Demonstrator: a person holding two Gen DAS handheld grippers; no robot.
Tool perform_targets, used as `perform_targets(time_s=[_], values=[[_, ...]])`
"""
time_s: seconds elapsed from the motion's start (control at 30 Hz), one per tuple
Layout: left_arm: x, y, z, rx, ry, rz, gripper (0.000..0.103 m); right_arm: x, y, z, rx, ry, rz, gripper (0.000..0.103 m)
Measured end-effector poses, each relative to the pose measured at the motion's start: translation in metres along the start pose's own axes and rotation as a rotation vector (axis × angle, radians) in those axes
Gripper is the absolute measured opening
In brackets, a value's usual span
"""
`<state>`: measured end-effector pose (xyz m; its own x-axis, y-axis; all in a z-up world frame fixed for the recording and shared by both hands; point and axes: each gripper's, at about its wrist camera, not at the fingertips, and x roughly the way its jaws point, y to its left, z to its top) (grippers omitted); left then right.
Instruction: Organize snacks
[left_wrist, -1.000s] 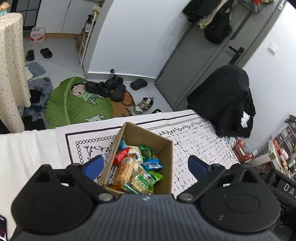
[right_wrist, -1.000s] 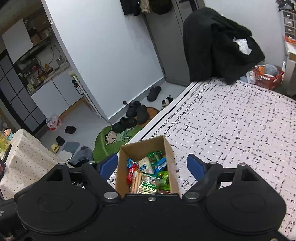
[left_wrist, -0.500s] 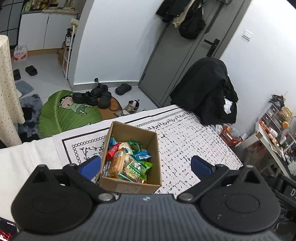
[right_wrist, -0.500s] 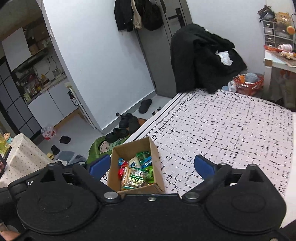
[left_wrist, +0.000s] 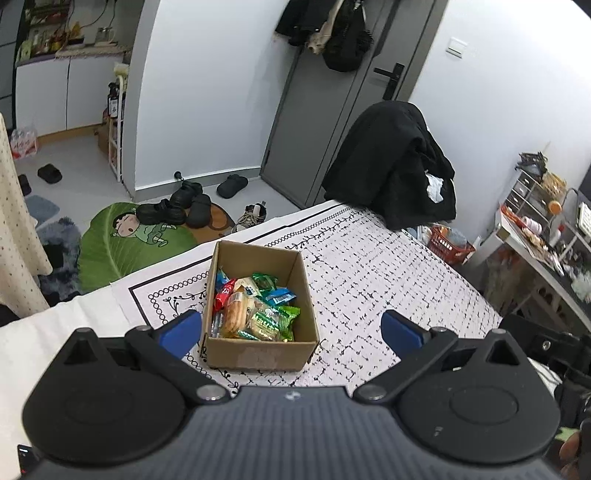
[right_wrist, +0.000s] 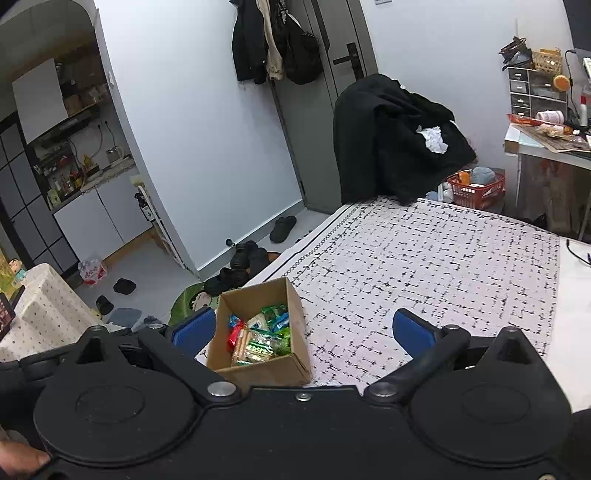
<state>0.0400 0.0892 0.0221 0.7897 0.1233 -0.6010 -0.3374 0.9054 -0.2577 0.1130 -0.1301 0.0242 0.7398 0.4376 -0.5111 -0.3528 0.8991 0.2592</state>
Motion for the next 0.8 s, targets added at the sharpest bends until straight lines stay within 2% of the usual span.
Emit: perform_targets(time_s=[0.43,0.8], values=[[-0.023,-0.006,-0.023,0.066,-0.009,-0.012,0.103,-0.03,-0.012,-0.02,-0.025,-0.017,-0.036,0.103],[-0.036,-0.01,-0.038,0.132,-0.001,-0.012,0.103,-0.042,-0.015,-0.041,-0.06,0.001,-0.046,0.103]])
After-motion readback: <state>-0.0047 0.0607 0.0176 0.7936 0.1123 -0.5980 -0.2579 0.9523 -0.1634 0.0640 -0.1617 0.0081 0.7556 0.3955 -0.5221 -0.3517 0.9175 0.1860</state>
